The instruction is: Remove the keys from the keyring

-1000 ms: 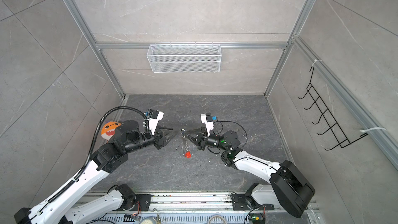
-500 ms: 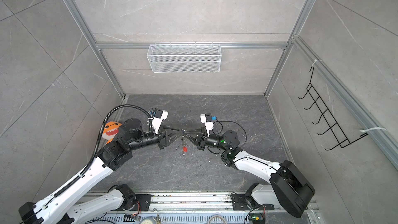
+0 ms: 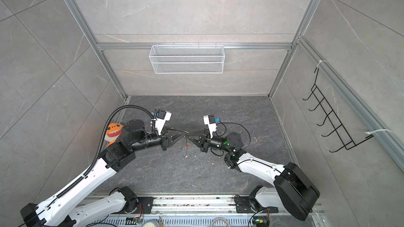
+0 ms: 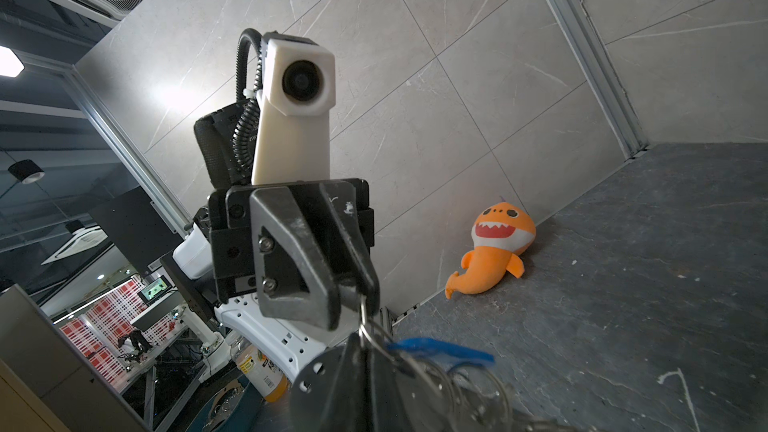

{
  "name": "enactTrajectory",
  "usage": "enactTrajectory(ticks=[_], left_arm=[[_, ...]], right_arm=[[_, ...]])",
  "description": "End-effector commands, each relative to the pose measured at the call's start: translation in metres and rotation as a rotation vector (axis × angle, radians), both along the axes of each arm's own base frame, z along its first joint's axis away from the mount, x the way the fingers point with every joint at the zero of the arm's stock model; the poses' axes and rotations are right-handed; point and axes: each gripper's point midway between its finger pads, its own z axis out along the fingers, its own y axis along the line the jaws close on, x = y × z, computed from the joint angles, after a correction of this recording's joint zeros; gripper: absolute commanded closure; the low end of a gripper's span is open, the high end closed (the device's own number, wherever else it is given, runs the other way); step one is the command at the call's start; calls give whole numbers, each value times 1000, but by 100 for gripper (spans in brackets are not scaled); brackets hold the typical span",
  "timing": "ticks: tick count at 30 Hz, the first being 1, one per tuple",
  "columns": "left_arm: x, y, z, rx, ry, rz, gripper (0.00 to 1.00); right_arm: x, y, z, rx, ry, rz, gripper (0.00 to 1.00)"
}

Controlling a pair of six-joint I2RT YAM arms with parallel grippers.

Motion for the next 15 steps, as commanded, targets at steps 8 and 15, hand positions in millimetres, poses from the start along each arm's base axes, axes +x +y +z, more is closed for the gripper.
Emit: enactTrajectory(ticks=[8,15], left_arm=[[-1,-5,15,-50,-32,-29,93],[-1,-1,19,-7,-51,-18,100]], right_arm=[[-5,-1,9,27,-29,4,100],[-6,1,2,-1,1,13,99]])
